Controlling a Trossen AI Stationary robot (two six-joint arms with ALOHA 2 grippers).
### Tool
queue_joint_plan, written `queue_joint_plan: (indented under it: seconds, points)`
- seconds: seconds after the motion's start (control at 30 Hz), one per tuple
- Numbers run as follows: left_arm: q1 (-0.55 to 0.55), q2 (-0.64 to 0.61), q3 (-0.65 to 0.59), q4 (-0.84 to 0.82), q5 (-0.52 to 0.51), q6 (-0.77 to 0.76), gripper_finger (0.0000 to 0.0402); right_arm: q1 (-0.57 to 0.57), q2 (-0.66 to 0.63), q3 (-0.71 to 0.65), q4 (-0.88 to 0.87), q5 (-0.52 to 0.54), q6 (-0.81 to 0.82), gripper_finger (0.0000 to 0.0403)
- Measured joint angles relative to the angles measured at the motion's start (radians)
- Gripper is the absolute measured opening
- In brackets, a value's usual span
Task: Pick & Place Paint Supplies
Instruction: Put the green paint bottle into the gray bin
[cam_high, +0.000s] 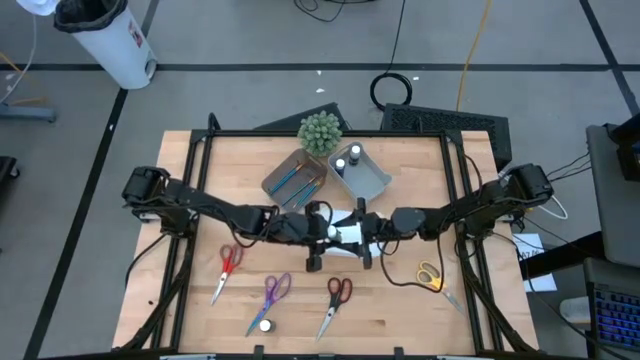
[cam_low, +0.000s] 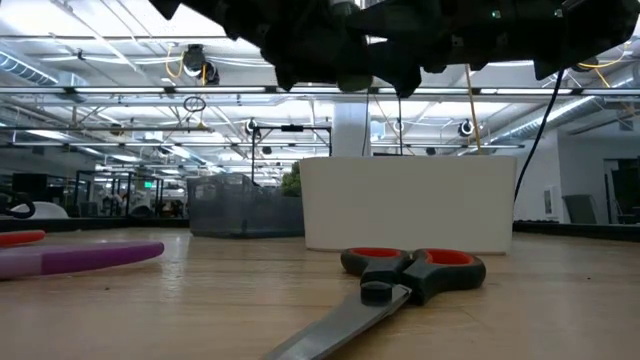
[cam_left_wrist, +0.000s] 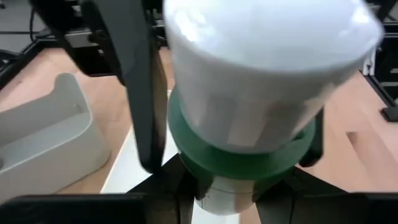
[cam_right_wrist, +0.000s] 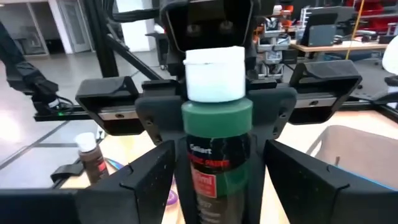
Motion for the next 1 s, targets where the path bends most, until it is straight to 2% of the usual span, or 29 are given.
queue_joint_plan:
  seconds: [0.2, 0.6, 1.0]
  points:
    - [-0.019, 0.001, 0.013, 0.007, 0.000, 0.010, 0.0129, 0.001, -0.001, 0.000, 0.005, 0.000, 0.003, 0.0218]
    - [-0.017, 0.001, 0.013, -0.002, -0.005, -0.028, 0.0129, 0.001, -0.001, -0.001, 0.001, 0.000, -0.046, 0.0091]
    - [-0.012, 0.001, 0.013, -0.007, -0.032, -0.028, 0.0129, 0.000, -0.001, -0.002, 0.001, 0.001, -0.055, 0.0099]
